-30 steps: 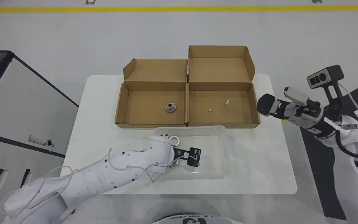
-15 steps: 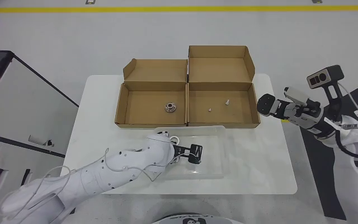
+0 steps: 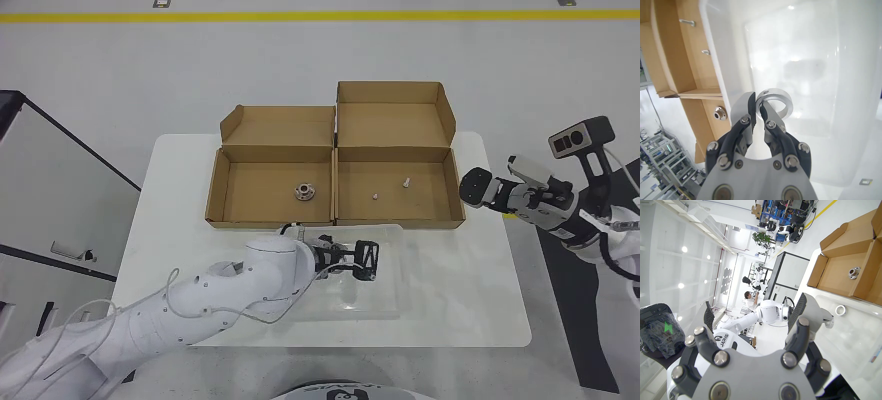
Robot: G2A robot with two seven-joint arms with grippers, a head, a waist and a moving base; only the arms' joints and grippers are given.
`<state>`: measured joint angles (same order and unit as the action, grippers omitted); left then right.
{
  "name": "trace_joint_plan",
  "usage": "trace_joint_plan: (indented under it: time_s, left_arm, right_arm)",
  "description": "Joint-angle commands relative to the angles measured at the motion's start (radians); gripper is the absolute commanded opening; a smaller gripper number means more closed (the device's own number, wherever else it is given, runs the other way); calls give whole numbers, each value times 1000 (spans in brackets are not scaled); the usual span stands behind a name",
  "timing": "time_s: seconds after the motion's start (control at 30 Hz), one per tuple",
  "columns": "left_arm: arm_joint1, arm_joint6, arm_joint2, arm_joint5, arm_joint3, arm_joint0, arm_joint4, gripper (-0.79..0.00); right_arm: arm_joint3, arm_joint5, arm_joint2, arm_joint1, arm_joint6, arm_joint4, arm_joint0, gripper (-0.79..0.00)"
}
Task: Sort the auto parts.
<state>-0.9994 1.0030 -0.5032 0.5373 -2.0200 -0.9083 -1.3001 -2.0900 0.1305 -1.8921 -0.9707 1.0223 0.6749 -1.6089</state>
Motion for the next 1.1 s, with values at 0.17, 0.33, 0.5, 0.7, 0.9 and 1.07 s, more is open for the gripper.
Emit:
trace_joint_plan:
  time_s: [0.17, 0.33, 0.5, 0.7, 0.9, 1.07]
  left_arm:
    - [9, -141, -70, -47, -36, -33, -68, -785]
    - [22, -209, -133, -46, -60, -63, -108, -785]
    - [43, -266, -215, -34, -79, -105, -145, -785]
    - [69, -330, -328, -17, -110, -173, -166, -785]
    - [91, -413, -440, -8, -135, -246, -161, -785]
    - [104, -488, -533, -15, -149, -307, -131, -785]
  right_arm:
    - [0, 0, 0, 0, 0, 0, 0, 0]
    - [0, 0, 0, 0, 0, 0, 0, 0]
    - [0, 0, 0, 0, 0, 0, 0, 0]
    - [0, 0, 0, 0, 0, 0, 0, 0]
    - [0, 0, 0, 0, 0, 0, 0, 0]
    - [0, 0, 0, 0, 0, 0, 0, 0]
